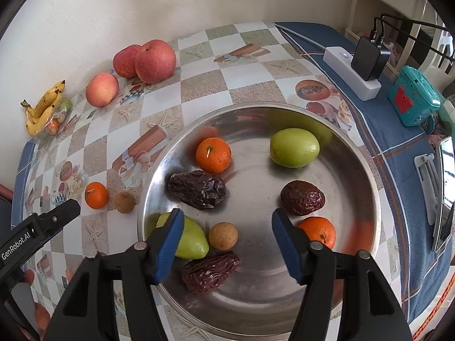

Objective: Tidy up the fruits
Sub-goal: 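Withdraw both open tools from the bowl toward the last orange and kiwi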

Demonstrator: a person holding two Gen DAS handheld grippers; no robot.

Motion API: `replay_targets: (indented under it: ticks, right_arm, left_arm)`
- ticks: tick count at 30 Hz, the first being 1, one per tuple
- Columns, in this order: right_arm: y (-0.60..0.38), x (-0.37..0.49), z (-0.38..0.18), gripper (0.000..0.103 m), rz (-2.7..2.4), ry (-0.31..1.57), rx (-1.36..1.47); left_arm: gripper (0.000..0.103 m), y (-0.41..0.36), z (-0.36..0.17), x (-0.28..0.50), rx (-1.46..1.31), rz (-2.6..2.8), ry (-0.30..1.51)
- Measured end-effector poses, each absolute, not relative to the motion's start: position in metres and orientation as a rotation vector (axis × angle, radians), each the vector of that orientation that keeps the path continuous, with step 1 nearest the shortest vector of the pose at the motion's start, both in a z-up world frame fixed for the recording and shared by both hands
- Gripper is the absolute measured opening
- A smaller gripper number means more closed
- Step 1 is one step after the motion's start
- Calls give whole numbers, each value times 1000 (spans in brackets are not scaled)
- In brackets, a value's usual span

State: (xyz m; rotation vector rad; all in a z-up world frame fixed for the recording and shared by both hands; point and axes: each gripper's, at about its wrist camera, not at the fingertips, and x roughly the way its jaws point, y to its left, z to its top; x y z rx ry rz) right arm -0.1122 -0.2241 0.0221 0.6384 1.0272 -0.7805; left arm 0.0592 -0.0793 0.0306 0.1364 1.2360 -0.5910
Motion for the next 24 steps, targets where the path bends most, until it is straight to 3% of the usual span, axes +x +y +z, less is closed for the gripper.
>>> replay_targets:
  ticks: [2, 5, 10, 12, 24]
  right_arm:
    - [-224, -112, 22, 69, -781, 1025, 633]
    - [-224, -111, 21, 84, -792, 1022, 607]
    - [-224, -110, 18, 86, -829, 1037, 553]
    - [-224, -109, 15, 101, -815, 1051, 557]
    - [-224, -110, 12, 102, -804, 1025, 591]
  left_arm:
    - [103, -78, 32, 59, 155, -565, 1200]
    - [103, -77, 32, 61, 170, -555, 1187]
    - [103, -78, 31, 60, 195, -551, 1180]
    - [103, -78, 32, 60, 193, -552, 1176]
    - [103, -73, 28, 83, 130, -539, 1156]
